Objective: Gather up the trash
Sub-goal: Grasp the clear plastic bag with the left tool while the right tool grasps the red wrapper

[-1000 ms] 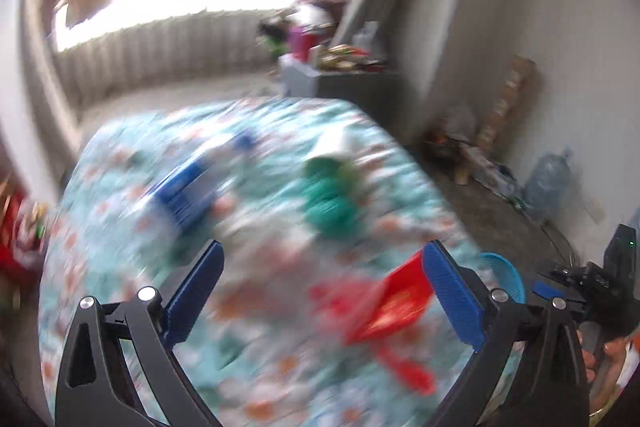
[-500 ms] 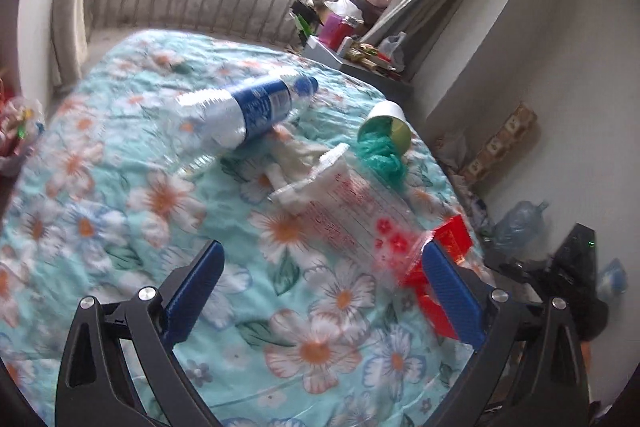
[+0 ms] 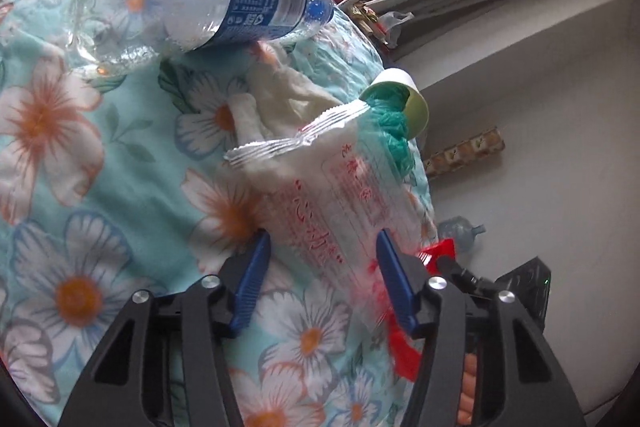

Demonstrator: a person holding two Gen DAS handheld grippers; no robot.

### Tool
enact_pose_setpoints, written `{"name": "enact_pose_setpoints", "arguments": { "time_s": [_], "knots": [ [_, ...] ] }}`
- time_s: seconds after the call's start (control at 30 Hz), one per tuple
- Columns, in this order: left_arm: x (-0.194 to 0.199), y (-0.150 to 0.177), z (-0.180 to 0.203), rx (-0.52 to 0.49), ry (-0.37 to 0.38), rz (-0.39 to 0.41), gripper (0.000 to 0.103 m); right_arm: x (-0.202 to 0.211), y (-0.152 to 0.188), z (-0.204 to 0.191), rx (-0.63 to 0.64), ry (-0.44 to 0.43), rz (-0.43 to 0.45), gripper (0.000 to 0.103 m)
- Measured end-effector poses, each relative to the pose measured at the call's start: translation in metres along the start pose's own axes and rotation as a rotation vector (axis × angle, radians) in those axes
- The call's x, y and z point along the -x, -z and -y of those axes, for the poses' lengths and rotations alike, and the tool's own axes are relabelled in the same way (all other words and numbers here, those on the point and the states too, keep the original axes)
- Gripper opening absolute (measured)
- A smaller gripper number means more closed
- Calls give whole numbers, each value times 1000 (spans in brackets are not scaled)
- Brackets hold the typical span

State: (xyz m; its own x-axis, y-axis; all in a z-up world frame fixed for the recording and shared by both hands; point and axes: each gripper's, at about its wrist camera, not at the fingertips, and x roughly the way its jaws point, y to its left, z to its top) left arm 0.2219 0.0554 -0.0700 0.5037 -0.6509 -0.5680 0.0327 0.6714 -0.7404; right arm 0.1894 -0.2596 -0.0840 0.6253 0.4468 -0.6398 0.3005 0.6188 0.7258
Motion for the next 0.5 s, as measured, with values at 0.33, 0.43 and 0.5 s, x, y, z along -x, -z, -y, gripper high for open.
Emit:
{"name": "enact_pose_setpoints", "arguments": {
  "time_s": [0.33, 0.43, 0.5],
  "knots": [
    [-5, -1, 4, 20, -18, 26, 25, -5, -4, 6, -12, -54, -22, 36],
    [-3, -1, 7, 4, -25, 40, 17, -4, -2, 6, -3, -65, -26, 28],
    [-2, -2, 9, -1, -24, 45, 13, -1, -1, 7, 4, -66, -28, 19]
  ]
}}
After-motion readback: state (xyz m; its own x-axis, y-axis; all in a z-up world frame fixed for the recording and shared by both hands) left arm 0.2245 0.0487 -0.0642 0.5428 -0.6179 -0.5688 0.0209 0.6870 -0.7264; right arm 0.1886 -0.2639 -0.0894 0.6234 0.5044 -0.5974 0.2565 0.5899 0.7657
